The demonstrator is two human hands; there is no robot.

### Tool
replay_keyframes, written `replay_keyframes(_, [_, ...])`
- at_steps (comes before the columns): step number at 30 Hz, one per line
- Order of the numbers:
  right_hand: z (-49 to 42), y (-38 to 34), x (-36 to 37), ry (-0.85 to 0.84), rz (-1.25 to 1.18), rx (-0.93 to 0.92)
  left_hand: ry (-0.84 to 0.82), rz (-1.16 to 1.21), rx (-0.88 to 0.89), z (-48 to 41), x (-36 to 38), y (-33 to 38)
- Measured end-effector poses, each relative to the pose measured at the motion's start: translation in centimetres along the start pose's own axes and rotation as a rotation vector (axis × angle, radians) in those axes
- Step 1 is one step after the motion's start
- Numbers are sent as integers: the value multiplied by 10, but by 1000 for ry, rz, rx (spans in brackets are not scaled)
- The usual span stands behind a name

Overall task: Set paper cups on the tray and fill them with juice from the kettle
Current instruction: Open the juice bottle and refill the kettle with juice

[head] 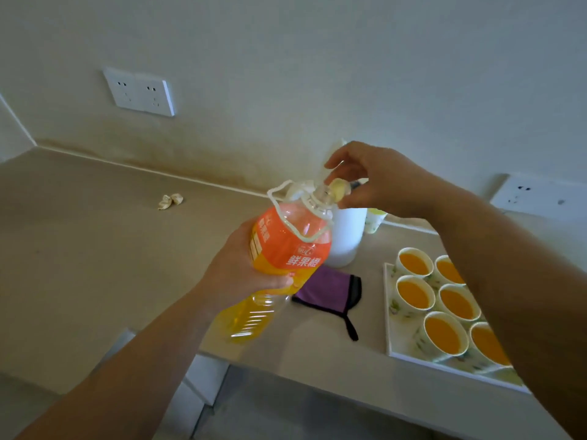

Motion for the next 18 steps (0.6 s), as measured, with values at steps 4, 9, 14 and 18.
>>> replay_keyframes(4, [-2, -7, -10, -30, 155, -49, 3, -77, 49, -11, 5, 10])
replay_keyframes(9, [-5, -10, -24, 11, 273, -97, -19, -78, 57, -21, 8, 18])
replay_keyframes(14, [-10, -10, -31, 12, 294, -173, -91, -44, 39, -26, 16, 25])
replay_keyframes(18, [-13, -2, -34, -41, 277, -145, -123, -13, 42, -26, 20, 28])
Point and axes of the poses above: each hand's wrist, its own z-axis away from the middle knuckle, its own x-axis out of the palm, y = z × x, the point moved 8 cm from there along -z, towards the middle knuckle, and after that the axes turned 15 degrees about z, right-handed, at the moved point
